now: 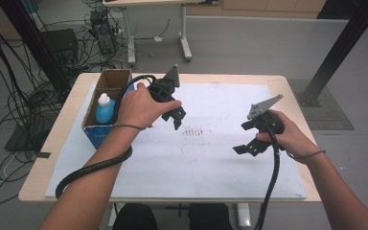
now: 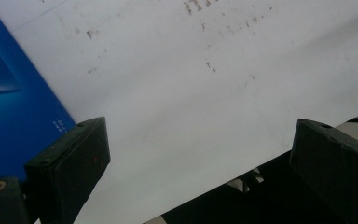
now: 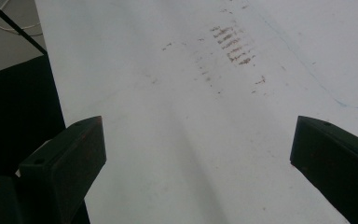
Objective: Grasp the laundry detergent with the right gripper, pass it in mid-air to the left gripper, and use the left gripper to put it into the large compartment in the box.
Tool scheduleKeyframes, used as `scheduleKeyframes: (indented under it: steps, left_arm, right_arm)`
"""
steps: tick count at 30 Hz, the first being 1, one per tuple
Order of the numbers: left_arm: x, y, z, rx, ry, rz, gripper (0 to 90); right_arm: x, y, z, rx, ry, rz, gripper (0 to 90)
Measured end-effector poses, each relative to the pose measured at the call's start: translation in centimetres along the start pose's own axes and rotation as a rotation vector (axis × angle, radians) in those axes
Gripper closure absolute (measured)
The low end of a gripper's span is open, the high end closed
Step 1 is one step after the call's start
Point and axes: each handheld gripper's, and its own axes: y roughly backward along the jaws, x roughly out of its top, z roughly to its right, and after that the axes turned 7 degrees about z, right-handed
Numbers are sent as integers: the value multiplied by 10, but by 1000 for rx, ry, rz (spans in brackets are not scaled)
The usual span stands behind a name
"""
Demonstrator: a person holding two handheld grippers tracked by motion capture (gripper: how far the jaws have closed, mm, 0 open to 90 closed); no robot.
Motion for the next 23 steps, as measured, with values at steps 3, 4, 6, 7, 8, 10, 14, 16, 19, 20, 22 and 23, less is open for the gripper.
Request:
scheduleKeyframes:
  steps: [3,4,6,7,8,10,14,16,19,20,22,23]
  left_arm:
    - [-1,-3,0,-1,-1,2,52]
    - [0,-6,0,-8,-8,-4,52]
    - [0,-8,2,-6,-7,-7,52]
    - [0,-9,2,-9,-7,-4,52]
    - [0,-10,1,-14,-8,-6,52]
    - [1,-11,2,-15,-12,-8,52]
    - [0,-12,4,-19,-11,-4,52]
    - [0,-13,4,-20,-12,-4,52]
    - [0,-13,5,-25,-12,-1,52]
    - [0,-13,5,-26,-12,1,52]
    - [-1,-13,4,-32,-14,2,52]
    - [-1,-13,4,-32,-14,2,52]
  right_arm:
    - [0,0,0,-2,-3,-6,34]
    - [0,-1,0,-4,-8,-15,34]
    - [0,-1,0,-1,-6,-16,36]
    - [0,-1,0,-3,-5,-19,36]
    - [0,-1,-1,-4,-4,-20,35]
    - [0,-1,-1,-5,-4,-20,35]
    - [0,0,-2,-7,-4,-22,35]
    - [0,0,-2,-6,-3,-21,35]
    - [0,0,-3,-7,0,-24,35]
    - [1,0,-3,-7,1,-24,35]
    - [1,0,-3,-6,2,-22,35]
    - [1,0,-3,-7,1,-22,35]
